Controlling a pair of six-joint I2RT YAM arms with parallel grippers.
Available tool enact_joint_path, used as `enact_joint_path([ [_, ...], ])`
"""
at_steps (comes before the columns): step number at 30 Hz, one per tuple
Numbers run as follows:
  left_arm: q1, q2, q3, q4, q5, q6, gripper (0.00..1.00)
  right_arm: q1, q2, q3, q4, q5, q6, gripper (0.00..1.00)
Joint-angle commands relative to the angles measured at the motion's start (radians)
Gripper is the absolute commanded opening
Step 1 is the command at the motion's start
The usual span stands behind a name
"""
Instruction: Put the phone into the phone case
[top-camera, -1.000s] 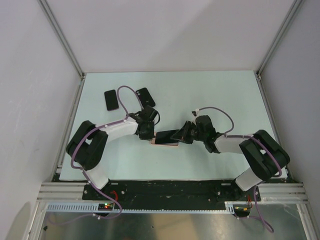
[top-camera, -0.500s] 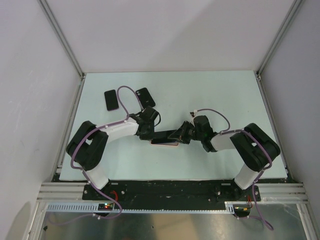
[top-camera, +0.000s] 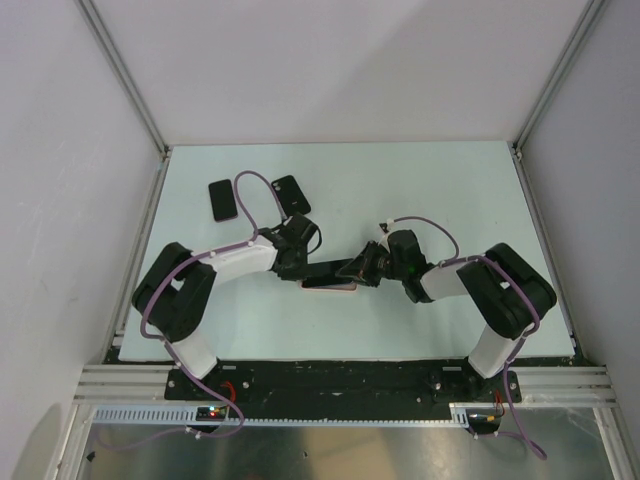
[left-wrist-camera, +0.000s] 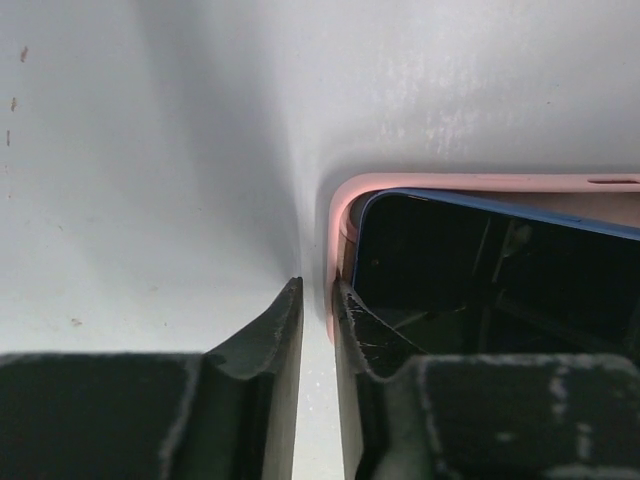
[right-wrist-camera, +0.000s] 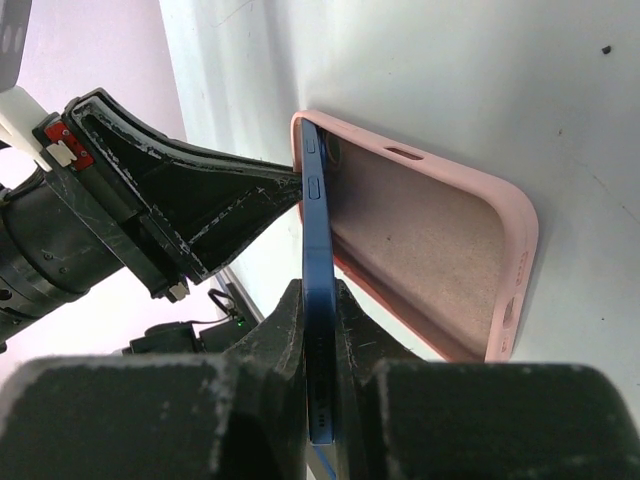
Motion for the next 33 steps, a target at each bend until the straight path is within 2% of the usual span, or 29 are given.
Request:
enact_joint_path([
  [1,-0.034,-0.061,0.014,0.091,0.061,-0.013,0.26,0.017,0.054,0.021,-0.115,0.049,-0.053,0.00],
  [8,-0.031,-0.080,0.030,0.090,0.046,0.011,0.45,0.009,0.057,0.021,-0.133,0.051,-0.063,0.00],
  [15,-0.011,-0.124,0.025,0.090,0.055,0.027,0.55,0.001,0.058,0.021,-0.137,0.052,-0.068,0.00],
  [18,0.002,-0.140,0.016,0.088,0.039,0.024,0.55,-0.001,0.059,0.021,-0.139,0.052,-0.070,0.00],
  [24,0.034,-0.140,-0.019,0.064,-0.049,-0.036,0.30,-0.002,0.055,0.021,-0.145,0.054,-0.075,0.00],
  [30,0.039,-0.064,-0.023,0.061,-0.063,-0.075,0.05,0.002,0.051,0.039,-0.178,0.057,-0.087,0.00],
  [33,0.037,-0.032,-0.016,0.062,-0.059,-0.079,0.01,0.004,0.052,0.044,-0.186,0.061,-0.090,0.00],
])
